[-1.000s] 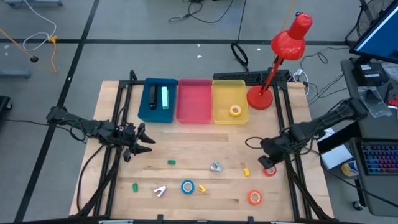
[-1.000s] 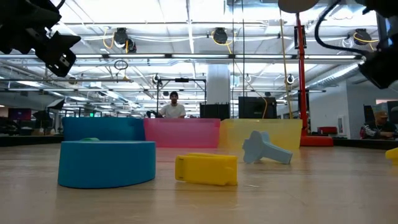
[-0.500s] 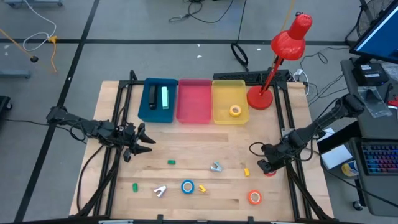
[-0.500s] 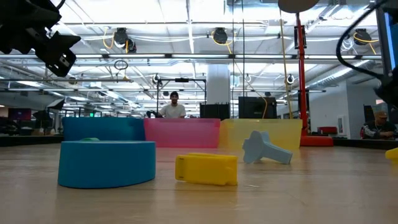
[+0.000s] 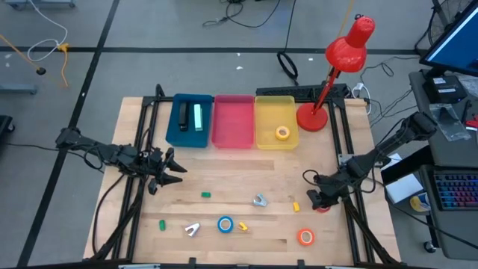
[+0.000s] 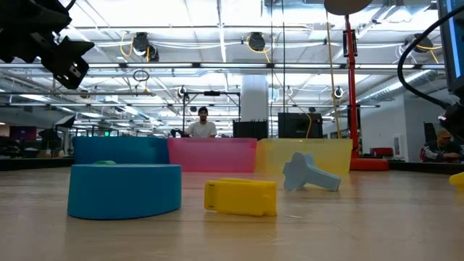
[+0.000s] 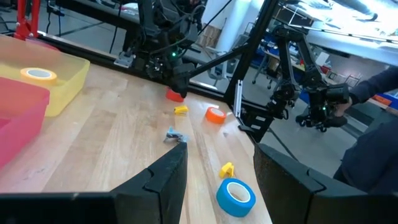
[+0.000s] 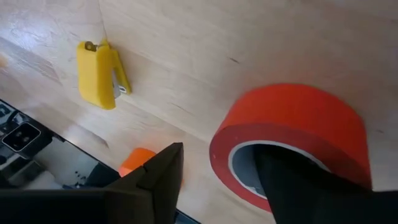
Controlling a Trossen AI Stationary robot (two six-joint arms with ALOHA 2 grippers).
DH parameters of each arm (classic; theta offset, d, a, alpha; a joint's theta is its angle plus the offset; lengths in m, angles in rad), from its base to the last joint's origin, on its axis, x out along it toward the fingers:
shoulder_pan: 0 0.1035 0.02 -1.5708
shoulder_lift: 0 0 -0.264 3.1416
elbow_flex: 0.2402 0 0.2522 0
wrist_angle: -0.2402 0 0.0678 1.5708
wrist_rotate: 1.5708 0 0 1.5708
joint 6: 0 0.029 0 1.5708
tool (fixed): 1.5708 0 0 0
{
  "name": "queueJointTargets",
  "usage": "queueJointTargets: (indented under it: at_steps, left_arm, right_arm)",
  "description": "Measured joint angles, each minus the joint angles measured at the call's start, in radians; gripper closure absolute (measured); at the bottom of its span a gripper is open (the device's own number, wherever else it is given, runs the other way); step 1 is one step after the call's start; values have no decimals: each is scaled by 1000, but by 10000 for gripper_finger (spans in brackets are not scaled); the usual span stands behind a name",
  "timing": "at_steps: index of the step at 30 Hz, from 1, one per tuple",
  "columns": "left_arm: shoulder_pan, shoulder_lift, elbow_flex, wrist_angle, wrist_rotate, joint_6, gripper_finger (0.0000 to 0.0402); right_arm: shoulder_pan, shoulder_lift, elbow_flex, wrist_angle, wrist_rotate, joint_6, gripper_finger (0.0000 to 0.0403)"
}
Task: Pick and place Stapler, Stapler remover, tape
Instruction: Put the red tape into the yellow bin
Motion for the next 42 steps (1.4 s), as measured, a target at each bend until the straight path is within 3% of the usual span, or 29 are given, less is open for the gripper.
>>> queueJointTargets:
  at_steps: [13, 22, 32, 42]
  left_arm:
    - [0, 0, 0, 0, -19, -1, 215]
    - [0, 0, 0, 0, -20, -11, 215]
    - [0, 0, 0, 0, -24, -15, 215]
    - [0, 0, 0, 0, -27, -14, 215]
  right_arm:
    - [0, 1, -3, 128, 123, -41, 365]
    - [0, 3, -6, 273, 246, -95, 370]
    - [-40, 2, -6, 695, 534, -320, 372]
    - [-211, 2, 2, 827, 559, -574, 373]
